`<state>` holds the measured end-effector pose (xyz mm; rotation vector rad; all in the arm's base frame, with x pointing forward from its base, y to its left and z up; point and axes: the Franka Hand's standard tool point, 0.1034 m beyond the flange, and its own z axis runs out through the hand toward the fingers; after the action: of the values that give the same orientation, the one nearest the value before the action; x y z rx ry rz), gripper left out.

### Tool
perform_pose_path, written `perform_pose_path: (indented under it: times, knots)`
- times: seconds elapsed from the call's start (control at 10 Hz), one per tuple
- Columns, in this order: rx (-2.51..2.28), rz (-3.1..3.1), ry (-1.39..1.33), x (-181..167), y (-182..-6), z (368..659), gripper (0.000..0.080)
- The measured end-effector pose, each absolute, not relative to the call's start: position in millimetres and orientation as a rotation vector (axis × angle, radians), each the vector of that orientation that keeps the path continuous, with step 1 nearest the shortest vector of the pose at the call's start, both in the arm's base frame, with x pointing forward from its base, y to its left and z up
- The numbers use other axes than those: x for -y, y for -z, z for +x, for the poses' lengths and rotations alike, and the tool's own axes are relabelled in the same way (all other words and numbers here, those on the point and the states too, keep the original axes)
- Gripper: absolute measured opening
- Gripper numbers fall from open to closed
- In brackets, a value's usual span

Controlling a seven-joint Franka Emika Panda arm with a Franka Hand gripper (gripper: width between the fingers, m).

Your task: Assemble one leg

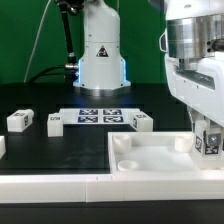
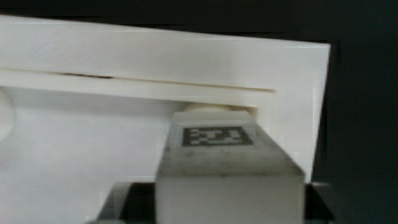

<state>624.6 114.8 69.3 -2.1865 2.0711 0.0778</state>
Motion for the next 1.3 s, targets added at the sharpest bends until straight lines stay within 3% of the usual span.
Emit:
perform_pose_path:
  times: [0.3,0.4,0.5,0.6,1.3]
  knots:
    - [-2.094,-2.157,-0.089,-114.5,-68.5,624.5,0.0319]
    - [-2.093,-2.159,-0.089,-114.7,-68.2,624.3,0.0497]
    - [-2.020,-2.230,-0.090,-115.1,-68.4,624.1,0.0497]
    - [-1.878,-2.347,-0.079,-116.5,-68.1,623.6,0.0616]
    - [-0.893,-2.895,-0.004,-117.5,-70.4,626.0,0.0649]
